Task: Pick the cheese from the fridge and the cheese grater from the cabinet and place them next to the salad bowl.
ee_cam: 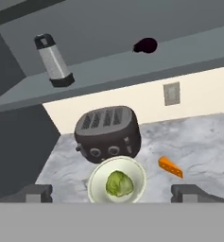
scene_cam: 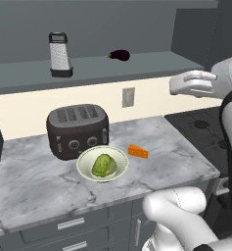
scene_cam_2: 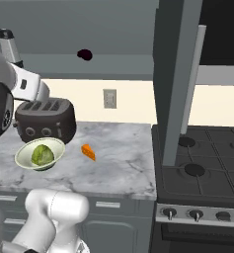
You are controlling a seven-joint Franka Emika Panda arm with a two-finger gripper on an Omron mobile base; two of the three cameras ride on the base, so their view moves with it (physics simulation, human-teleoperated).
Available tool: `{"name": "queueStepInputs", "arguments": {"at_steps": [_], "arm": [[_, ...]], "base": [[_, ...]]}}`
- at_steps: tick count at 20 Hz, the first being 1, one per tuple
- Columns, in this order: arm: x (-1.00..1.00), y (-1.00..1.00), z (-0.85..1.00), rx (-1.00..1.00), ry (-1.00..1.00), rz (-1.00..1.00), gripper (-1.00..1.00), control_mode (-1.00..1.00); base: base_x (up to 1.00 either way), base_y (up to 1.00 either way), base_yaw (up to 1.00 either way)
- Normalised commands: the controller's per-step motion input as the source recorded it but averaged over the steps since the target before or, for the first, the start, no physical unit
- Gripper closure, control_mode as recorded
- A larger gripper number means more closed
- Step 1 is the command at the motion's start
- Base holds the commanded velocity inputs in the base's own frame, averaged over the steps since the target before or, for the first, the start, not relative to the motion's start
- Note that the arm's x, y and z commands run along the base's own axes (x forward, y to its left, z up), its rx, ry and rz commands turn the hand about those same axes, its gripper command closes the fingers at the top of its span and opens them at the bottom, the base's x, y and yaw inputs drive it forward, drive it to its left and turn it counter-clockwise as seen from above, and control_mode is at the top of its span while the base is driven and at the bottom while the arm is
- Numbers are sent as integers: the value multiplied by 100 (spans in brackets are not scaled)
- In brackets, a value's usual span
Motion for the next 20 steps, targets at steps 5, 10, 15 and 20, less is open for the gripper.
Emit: {"name": "queueStepInputs", "arguments": {"at_steps": [5,10,15,20], "arm": [[14,29,-11,0,-21,23,-100,-100],[-10,28,70,0,-11,22,-100,-100],[-5,31,48,0,5,20,-100,-100],[19,9,0,-2,13,19,-100,-100]], "base": [[0,0,0],[0,0,0],[0,0,0],[0,0,0]]}}
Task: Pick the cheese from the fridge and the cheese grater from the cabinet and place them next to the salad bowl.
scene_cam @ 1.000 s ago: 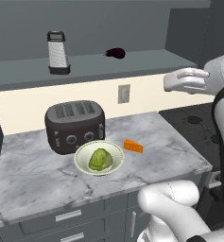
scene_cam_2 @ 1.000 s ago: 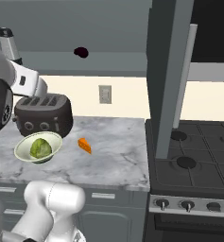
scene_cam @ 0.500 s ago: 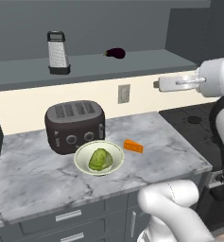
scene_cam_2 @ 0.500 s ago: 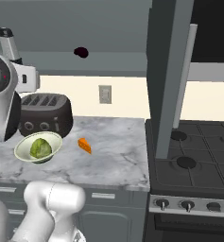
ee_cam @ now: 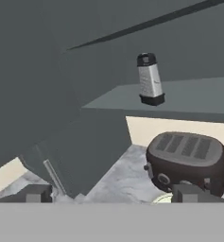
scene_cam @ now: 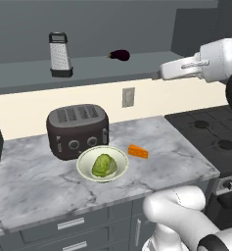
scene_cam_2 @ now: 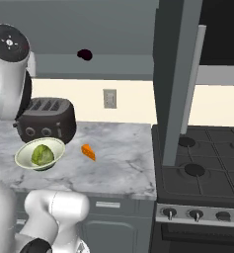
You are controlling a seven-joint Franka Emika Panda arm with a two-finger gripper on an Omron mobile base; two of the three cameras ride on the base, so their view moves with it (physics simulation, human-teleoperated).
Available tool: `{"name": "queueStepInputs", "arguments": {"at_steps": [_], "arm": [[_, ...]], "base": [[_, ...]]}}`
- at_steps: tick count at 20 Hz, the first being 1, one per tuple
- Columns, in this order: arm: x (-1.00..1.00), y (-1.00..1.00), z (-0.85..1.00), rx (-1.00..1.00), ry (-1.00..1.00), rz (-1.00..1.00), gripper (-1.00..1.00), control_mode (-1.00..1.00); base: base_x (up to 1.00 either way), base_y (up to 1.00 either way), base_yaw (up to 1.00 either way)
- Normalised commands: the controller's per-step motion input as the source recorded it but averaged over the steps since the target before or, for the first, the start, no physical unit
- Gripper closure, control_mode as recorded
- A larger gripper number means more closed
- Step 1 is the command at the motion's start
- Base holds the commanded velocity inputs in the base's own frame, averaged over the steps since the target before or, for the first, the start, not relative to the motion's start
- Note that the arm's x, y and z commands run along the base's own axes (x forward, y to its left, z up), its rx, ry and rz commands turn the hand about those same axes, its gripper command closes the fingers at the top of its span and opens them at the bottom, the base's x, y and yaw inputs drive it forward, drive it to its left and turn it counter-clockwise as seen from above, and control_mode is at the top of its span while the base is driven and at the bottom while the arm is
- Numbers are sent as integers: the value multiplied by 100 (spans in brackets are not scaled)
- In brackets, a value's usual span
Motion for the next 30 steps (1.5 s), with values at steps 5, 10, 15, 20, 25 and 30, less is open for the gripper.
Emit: {"name": "queueStepInputs", "arguments": {"at_steps": [5,10,15,20,25,30], "arm": [[16,7,0,-17,1,3,-100,-100],[9,4,-3,-22,-8,-2,-100,-100],[20,9,-1,2,-12,-3,-100,-100],[61,18,-1,1,-6,-1,-100,-100],[68,37,0,0,0,0,-100,-100],[72,51,-5,0,0,-1,-100,-100]], "base": [[0,0,0],[0,0,0],[0,0,0],[0,0,0],[0,0,0],[0,0,0]]}}
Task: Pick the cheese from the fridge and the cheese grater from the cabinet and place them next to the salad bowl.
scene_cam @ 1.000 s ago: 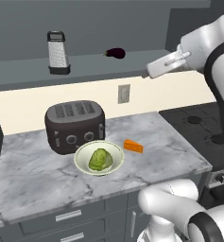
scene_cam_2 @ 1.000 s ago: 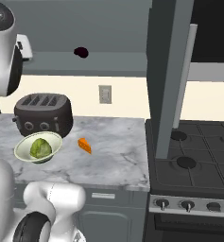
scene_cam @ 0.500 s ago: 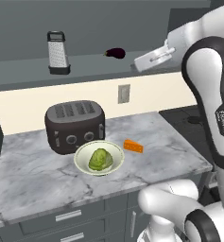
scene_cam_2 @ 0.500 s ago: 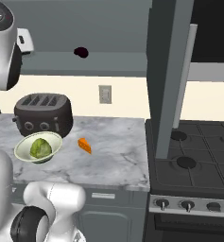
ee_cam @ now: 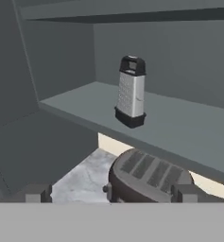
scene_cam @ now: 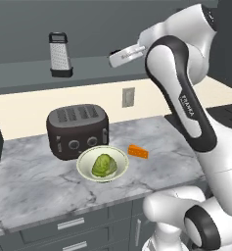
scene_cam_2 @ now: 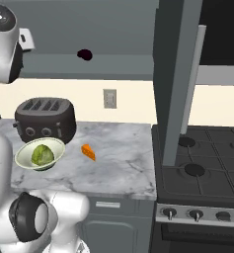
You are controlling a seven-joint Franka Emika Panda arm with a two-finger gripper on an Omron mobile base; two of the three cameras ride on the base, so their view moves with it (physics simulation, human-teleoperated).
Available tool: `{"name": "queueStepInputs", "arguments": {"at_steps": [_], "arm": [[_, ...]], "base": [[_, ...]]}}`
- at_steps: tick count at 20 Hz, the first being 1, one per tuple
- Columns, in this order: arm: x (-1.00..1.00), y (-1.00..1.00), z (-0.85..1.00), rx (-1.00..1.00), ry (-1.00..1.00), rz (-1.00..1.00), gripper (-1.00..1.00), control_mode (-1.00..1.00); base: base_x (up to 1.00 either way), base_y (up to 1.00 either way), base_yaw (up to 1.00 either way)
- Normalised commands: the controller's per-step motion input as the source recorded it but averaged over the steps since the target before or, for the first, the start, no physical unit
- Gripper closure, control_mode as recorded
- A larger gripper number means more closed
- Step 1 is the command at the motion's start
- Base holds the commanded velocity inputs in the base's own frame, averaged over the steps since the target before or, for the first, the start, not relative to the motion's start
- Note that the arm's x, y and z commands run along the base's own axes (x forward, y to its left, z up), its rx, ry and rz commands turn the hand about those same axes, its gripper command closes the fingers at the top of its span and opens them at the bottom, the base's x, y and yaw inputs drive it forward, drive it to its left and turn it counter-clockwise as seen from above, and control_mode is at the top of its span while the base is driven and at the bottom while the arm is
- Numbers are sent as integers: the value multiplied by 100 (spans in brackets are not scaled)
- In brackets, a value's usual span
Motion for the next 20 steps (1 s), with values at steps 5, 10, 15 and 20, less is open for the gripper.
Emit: {"name": "queueStepInputs", "arguments": {"at_steps": [5,10,15,20], "arm": [[84,45,-16,0,0,-2,-100,-100],[80,52,-12,0,0,0,-100,-100],[51,43,0,0,0,0,-100,-100],[29,3,-1,0,0,0,-100,-100]], "base": [[0,0,0],[0,0,0],[0,0,0],[0,0,0]]}}
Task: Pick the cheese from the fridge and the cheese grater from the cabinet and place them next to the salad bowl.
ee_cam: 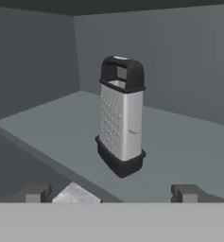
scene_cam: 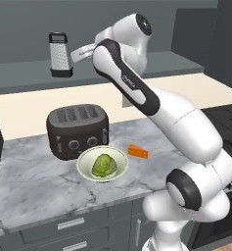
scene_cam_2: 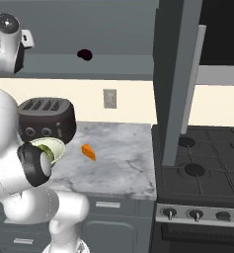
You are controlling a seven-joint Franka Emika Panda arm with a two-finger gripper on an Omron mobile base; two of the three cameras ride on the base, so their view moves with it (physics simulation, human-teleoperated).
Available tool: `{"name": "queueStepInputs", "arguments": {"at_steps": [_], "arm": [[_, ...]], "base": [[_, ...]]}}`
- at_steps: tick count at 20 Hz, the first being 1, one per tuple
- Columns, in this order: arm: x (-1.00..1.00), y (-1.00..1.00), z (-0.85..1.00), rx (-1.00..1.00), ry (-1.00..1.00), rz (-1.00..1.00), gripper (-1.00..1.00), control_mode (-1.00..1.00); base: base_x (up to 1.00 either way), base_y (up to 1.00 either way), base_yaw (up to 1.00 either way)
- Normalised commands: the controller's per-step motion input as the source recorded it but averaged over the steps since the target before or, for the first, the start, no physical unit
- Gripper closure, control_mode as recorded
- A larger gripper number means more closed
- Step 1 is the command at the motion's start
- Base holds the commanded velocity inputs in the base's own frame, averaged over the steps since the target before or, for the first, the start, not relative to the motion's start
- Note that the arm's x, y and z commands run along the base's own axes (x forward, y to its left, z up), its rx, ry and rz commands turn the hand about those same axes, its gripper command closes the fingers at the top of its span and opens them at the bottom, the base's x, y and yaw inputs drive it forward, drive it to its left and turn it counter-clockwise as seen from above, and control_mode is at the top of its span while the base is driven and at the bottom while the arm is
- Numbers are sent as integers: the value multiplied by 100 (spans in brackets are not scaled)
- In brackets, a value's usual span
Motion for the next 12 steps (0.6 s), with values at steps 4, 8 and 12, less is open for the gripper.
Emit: {"name": "queueStepInputs", "arguments": {"at_steps": [4,8,12], "arm": [[8,0,0,0,0,0,-100,-100],[30,0,-4,0,0,0,-100,-100],[40,0,-10,0,0,1,-100,-100]], "base": [[0,0,0],[0,0,0],[0,0,0]]}}
